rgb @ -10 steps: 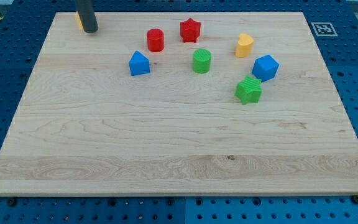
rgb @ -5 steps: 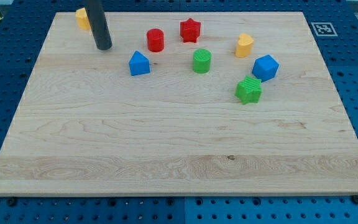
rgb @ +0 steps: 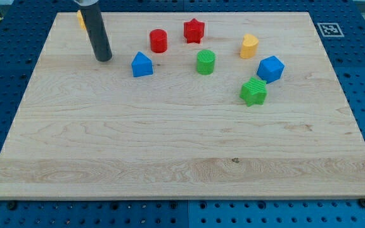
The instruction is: Push the blue cube to the right side of the yellow heart
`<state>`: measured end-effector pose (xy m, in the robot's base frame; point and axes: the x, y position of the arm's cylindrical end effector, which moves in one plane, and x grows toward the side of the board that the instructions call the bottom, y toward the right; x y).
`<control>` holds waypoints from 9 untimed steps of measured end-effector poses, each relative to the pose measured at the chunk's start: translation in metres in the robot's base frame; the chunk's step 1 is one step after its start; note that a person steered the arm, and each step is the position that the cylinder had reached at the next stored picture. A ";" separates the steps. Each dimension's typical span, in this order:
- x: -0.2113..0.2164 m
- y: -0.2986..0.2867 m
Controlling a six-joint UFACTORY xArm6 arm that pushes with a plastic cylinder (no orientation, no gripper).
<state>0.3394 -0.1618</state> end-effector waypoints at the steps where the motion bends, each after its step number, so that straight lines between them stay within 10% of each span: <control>1: -0.002 0.024; 4: 0.005 0.171; 9: 0.178 0.333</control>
<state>0.5172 0.1715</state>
